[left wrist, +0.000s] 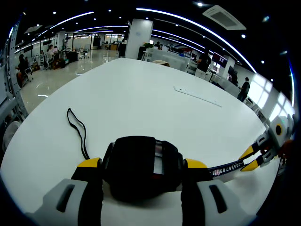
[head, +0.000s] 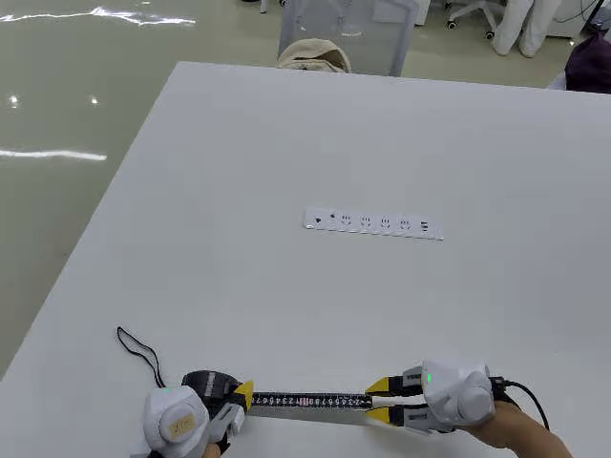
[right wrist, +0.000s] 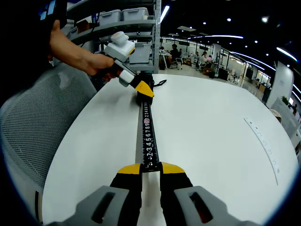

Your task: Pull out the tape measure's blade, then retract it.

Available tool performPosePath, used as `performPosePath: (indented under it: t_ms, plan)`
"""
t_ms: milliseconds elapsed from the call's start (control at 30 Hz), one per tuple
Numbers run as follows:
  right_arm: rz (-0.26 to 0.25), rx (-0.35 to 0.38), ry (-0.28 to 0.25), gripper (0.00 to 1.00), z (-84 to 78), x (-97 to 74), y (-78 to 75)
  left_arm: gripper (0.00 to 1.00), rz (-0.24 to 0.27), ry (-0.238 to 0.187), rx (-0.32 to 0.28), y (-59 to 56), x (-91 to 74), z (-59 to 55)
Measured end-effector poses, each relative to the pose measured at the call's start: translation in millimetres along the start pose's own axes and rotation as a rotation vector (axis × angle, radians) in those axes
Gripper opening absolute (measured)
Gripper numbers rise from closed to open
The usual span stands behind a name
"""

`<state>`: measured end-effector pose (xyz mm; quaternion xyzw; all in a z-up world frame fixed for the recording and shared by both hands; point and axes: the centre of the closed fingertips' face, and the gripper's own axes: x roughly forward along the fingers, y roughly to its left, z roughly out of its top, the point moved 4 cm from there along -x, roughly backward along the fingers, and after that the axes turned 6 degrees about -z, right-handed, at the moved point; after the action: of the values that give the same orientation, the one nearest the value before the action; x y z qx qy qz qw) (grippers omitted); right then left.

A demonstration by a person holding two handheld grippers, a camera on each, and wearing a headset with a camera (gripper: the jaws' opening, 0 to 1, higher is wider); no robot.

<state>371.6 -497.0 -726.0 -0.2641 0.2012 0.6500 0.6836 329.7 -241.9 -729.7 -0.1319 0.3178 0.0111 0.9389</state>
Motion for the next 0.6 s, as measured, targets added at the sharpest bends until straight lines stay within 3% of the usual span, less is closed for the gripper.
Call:
performPosePath:
  t_ms: [600]
  plan:
    - [0.009, 0.001, -0.004, 0.12, 2.8, 5.8, 1.1, 0.64, -0.005, 0.001, 0.000, 0.5, 0.8, -0.8]
